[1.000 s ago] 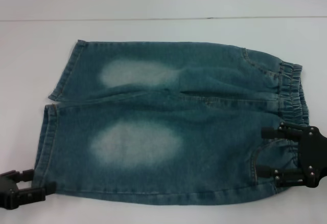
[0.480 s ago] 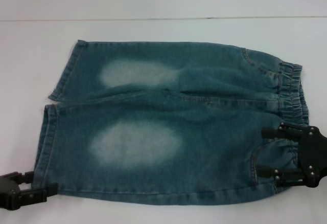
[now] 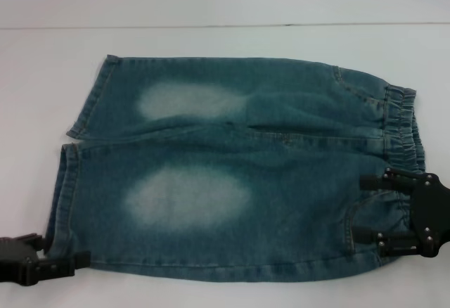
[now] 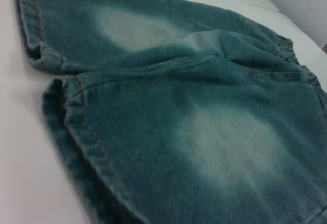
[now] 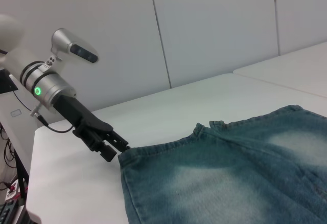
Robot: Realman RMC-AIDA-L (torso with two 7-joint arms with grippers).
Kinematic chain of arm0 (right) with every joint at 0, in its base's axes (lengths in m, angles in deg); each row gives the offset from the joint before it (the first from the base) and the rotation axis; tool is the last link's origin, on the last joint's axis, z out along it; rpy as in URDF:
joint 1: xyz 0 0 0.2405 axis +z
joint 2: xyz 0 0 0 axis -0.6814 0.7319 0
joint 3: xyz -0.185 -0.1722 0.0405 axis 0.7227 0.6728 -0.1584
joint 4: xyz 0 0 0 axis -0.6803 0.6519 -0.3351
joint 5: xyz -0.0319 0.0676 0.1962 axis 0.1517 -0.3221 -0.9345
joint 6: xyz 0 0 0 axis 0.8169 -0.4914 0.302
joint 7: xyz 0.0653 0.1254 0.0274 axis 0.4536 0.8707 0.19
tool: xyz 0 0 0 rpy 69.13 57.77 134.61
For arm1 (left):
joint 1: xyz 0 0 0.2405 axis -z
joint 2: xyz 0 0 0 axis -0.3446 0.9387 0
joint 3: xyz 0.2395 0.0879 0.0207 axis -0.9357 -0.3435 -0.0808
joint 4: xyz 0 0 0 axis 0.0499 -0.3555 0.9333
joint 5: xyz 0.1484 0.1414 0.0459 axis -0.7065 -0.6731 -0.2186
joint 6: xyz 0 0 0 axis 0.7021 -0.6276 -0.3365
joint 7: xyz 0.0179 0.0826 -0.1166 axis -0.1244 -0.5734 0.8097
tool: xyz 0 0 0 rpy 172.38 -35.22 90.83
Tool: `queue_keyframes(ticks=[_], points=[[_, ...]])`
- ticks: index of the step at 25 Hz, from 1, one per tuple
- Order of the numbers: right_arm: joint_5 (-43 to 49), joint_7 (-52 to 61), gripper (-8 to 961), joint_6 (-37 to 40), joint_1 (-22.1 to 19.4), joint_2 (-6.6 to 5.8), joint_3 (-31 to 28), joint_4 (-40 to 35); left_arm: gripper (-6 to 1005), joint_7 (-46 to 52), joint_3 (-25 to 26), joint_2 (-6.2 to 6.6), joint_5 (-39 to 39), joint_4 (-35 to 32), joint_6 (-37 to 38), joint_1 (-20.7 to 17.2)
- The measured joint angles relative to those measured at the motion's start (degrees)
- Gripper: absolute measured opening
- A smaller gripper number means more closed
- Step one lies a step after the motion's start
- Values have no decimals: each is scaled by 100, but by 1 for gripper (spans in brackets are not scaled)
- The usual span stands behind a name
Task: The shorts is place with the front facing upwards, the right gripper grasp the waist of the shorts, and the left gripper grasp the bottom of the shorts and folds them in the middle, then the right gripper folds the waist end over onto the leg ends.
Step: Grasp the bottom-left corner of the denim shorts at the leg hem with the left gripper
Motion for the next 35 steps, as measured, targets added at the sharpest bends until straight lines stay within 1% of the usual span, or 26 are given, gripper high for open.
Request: queue_keyframes(ticks=[8,18,20,22,25,28,31,32,34,35], points=[[1,7,948,0,-4,0,0,4,850,101,-35,-2,-19,46,-33,172],[0,54,949,64,-16,0,-19,-17,833,168,-309,0,-144,-2,-172,247],[-15,157,949,191,-19,-12,-80,-24,750,169,-346,-9,-153,-3,-229,253],[-39,376,949,366,-19,-53,-216,-29,667,180,-375,-20,-152,-3,-270,256],[-50,731,949,568,-8,-134,-602,-29,530,202,-379,-31,-126,2,-277,275],[-52,1417,949,615,26,-285,-1110,10,386,239,-384,-37,-110,-14,-246,322],[-45,2394,948,602,62,-501,-1363,57,189,287,-397,-39,-108,-16,-252,391],[-39,2703,948,593,66,-570,-1370,56,162,295,-400,-38,-108,-16,-251,419],[-24,3554,948,509,68,-774,-1374,74,108,314,-403,-38,-111,-16,-236,466],[-20,3751,948,450,59,-829,-1371,86,81,336,-409,-37,-119,-16,-232,484]])
